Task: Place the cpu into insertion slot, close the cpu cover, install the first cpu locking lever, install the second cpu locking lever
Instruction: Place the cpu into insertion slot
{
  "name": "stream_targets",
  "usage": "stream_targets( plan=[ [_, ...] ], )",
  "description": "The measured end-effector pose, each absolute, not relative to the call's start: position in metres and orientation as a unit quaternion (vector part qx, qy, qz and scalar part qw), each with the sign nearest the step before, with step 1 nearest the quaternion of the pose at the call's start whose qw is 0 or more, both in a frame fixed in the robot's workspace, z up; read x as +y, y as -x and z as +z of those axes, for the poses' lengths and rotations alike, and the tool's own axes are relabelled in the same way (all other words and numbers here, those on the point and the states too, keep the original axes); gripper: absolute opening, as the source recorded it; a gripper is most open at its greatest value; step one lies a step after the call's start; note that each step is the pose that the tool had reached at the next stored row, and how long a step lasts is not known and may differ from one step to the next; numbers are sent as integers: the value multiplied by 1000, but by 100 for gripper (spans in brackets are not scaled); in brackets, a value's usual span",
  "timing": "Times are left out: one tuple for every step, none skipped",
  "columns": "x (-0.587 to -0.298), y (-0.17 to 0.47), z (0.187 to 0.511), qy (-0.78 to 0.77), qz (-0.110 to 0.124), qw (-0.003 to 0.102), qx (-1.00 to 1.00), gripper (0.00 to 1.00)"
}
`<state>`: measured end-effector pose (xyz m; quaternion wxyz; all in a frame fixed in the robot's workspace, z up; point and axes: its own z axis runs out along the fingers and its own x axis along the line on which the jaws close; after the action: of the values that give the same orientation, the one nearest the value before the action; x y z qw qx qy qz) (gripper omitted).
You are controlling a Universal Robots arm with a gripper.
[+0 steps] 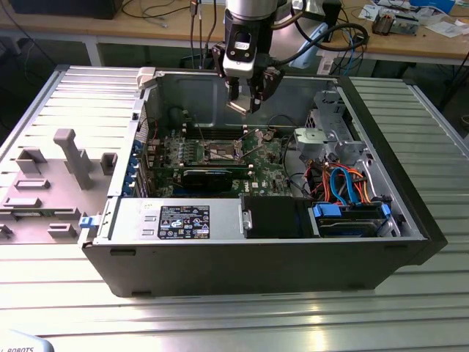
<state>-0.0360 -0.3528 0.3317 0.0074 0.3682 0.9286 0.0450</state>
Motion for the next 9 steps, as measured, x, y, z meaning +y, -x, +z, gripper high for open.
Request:
stream_targets(
  plan=[
    [-353, 36, 332, -369, 45, 7, 928, 54],
    [-353, 36, 332, -369, 45, 7, 928, 54],
    [-353, 36, 332, -369, 45, 8, 928, 54],
    [-353, 36, 332, -369, 45, 8, 928, 54],
    [-353, 36, 332, -370, 45, 8, 928, 54],
    [-353, 36, 332, -370, 45, 8, 928, 54],
    [-353, 36, 332, -371, 45, 8, 928, 54],
    [-353, 36, 332, -371, 45, 8, 927, 54],
    [-353, 36, 332, -371, 45, 8, 927, 54]
  ],
)
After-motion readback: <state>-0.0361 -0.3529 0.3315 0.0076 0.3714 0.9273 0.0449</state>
